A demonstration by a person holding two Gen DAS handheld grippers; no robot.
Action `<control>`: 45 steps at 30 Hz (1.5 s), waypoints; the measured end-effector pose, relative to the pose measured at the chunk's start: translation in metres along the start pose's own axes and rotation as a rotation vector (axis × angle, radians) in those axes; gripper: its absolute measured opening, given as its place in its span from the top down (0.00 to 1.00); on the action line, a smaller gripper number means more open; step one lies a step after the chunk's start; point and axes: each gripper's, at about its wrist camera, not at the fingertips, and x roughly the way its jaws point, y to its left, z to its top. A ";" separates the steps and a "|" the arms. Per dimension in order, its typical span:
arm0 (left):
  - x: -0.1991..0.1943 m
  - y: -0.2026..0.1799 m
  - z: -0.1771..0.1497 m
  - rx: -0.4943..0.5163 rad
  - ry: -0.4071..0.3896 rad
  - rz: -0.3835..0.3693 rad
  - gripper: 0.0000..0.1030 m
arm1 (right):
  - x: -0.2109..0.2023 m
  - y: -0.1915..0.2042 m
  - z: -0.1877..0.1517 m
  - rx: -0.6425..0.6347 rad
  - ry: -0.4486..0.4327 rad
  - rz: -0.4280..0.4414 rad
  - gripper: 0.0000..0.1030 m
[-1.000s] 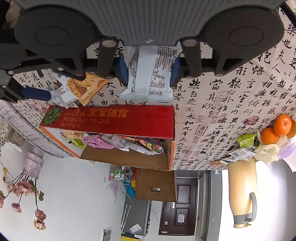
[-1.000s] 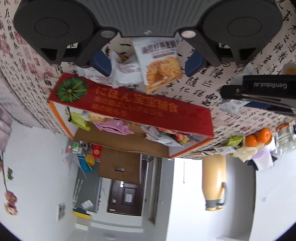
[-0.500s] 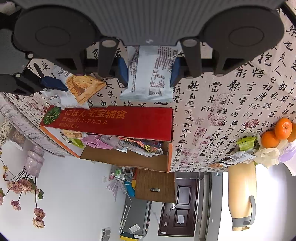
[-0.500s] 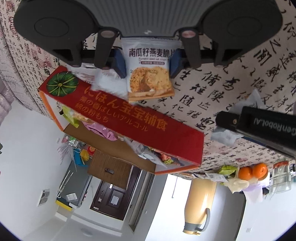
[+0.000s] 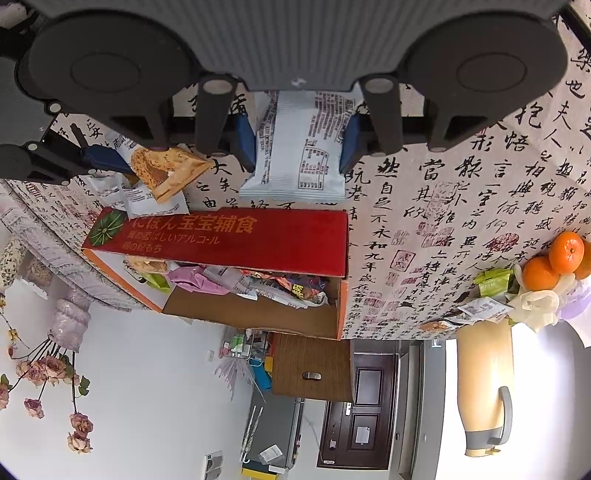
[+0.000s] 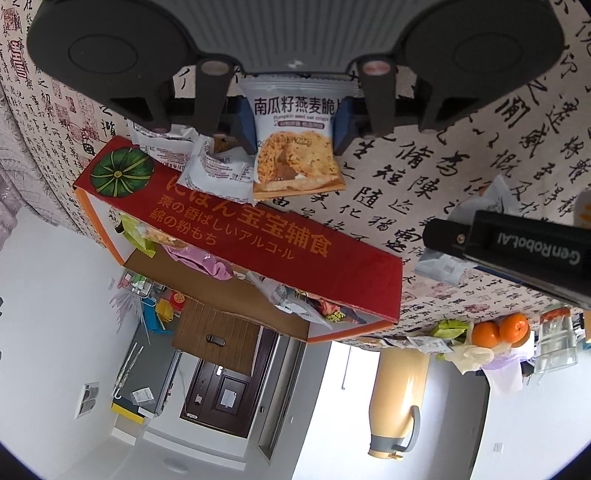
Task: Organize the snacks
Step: 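Carry both packets over the red box and open both tools to drop them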
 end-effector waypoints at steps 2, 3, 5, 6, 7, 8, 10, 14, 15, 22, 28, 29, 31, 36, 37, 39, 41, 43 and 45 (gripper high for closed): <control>0.000 -0.002 0.001 0.003 -0.003 -0.001 0.54 | -0.003 -0.002 0.000 0.006 -0.009 0.000 0.60; -0.001 -0.002 0.002 0.005 -0.005 -0.002 0.54 | -0.005 -0.003 0.001 0.008 -0.014 -0.001 0.60; -0.002 -0.004 0.004 0.009 -0.011 -0.004 0.54 | -0.009 -0.005 0.002 0.013 -0.026 -0.002 0.60; -0.003 -0.005 0.004 0.010 -0.014 -0.005 0.54 | -0.010 -0.006 0.003 0.016 -0.032 -0.003 0.60; -0.003 -0.006 0.006 0.012 -0.018 -0.006 0.54 | -0.013 -0.008 0.004 0.018 -0.041 -0.005 0.60; -0.004 -0.006 0.007 0.014 -0.023 -0.006 0.54 | -0.014 -0.009 0.005 0.019 -0.048 -0.007 0.60; -0.005 -0.008 0.010 0.020 -0.031 -0.005 0.54 | -0.018 -0.013 0.008 0.026 -0.066 -0.017 0.60; -0.006 -0.012 0.017 0.031 -0.046 -0.003 0.54 | -0.023 -0.025 0.014 0.044 -0.097 -0.038 0.60; -0.006 -0.013 0.019 0.033 -0.051 -0.003 0.54 | -0.024 -0.027 0.016 0.048 -0.103 -0.044 0.60; -0.005 -0.022 0.036 0.060 -0.088 0.002 0.54 | -0.022 -0.052 0.029 0.080 -0.148 -0.086 0.60; 0.001 -0.031 0.055 0.079 -0.118 0.009 0.54 | -0.013 -0.075 0.044 0.109 -0.181 -0.114 0.60; 0.002 -0.032 0.057 0.080 -0.120 0.009 0.54 | -0.010 -0.079 0.047 0.109 -0.185 -0.120 0.60; 0.007 -0.034 0.063 0.077 -0.119 0.008 0.54 | -0.006 -0.084 0.052 0.111 -0.190 -0.126 0.60; 0.015 -0.041 0.077 0.081 -0.133 0.008 0.54 | 0.003 -0.096 0.066 0.126 -0.206 -0.130 0.60; 0.017 -0.043 0.081 0.083 -0.138 0.008 0.54 | 0.005 -0.098 0.069 0.129 -0.210 -0.131 0.60; 0.020 -0.047 0.087 0.089 -0.145 0.008 0.54 | 0.010 -0.101 0.075 0.135 -0.215 -0.133 0.60; 0.024 -0.051 0.094 0.094 -0.152 0.010 0.54 | 0.015 -0.105 0.081 0.146 -0.222 -0.133 0.60; 0.029 -0.055 0.101 0.096 -0.158 0.012 0.54 | 0.018 -0.109 0.085 0.158 -0.229 -0.133 0.60; 0.033 -0.057 0.106 0.096 -0.163 0.011 0.54 | 0.022 -0.113 0.090 0.172 -0.236 -0.133 0.60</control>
